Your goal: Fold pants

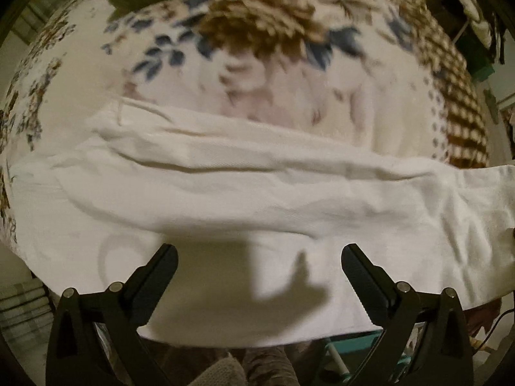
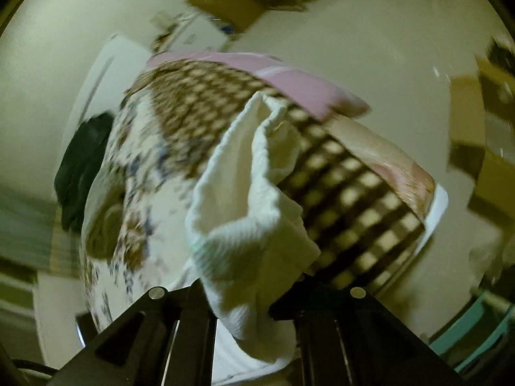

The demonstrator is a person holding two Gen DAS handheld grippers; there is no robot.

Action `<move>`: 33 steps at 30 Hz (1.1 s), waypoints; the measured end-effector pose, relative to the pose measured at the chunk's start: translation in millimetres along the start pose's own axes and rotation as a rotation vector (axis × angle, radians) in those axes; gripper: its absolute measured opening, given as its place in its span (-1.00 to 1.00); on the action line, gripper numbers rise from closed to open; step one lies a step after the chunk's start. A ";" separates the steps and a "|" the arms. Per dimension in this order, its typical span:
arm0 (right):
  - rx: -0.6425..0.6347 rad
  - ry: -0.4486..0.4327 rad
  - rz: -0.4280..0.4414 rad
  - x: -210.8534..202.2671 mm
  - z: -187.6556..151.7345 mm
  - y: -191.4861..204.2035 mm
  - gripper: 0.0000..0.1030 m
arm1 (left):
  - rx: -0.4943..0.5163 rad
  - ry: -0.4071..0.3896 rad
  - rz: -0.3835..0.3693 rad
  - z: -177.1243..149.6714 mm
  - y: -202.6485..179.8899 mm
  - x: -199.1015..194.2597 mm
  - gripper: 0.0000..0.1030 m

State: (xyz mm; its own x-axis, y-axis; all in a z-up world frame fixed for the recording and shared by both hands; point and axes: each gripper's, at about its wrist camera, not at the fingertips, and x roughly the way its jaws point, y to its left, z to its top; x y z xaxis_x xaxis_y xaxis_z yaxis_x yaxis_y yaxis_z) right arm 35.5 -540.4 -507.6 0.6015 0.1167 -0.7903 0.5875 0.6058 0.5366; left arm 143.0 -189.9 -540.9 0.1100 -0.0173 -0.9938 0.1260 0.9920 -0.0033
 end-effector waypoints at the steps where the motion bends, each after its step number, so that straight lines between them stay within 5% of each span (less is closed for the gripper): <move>1: -0.032 -0.004 0.002 -4.0 -3.5 13.0 -0.83 | -0.004 -0.007 -0.005 -0.2 9.6 -10.0 1.00; 7: -0.212 -0.010 0.033 -15.8 -47.3 101.9 -0.83 | -0.064 -0.062 -0.039 4.1 74.0 -61.7 1.00; 11: -0.321 0.053 0.050 12.0 -99.4 160.7 -0.83 | -0.142 -0.056 -0.022 0.7 145.2 -81.9 1.00; 21: -0.669 0.290 0.071 141.1 -301.7 284.3 -0.83 | -0.316 -0.039 0.116 -57.9 315.0 -76.6 1.00; 28: -0.725 0.350 -0.063 187.7 -335.9 286.4 -0.82 | -0.330 -0.044 0.153 -70.7 347.1 -73.2 1.00; 33: -0.779 0.377 -0.122 193.1 -349.5 298.7 -0.60 | -0.316 -0.039 0.138 -70.7 344.0 -71.0 1.00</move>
State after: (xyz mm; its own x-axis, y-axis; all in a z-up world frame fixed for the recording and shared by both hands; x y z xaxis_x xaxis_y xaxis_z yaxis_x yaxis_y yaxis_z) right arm 137.9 -61.9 -603.2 0.2587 0.1848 -0.9481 0.0165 0.9805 0.1957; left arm 108.9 161.4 -479.3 0.1432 0.1208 -0.9823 -0.2031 0.9750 0.0903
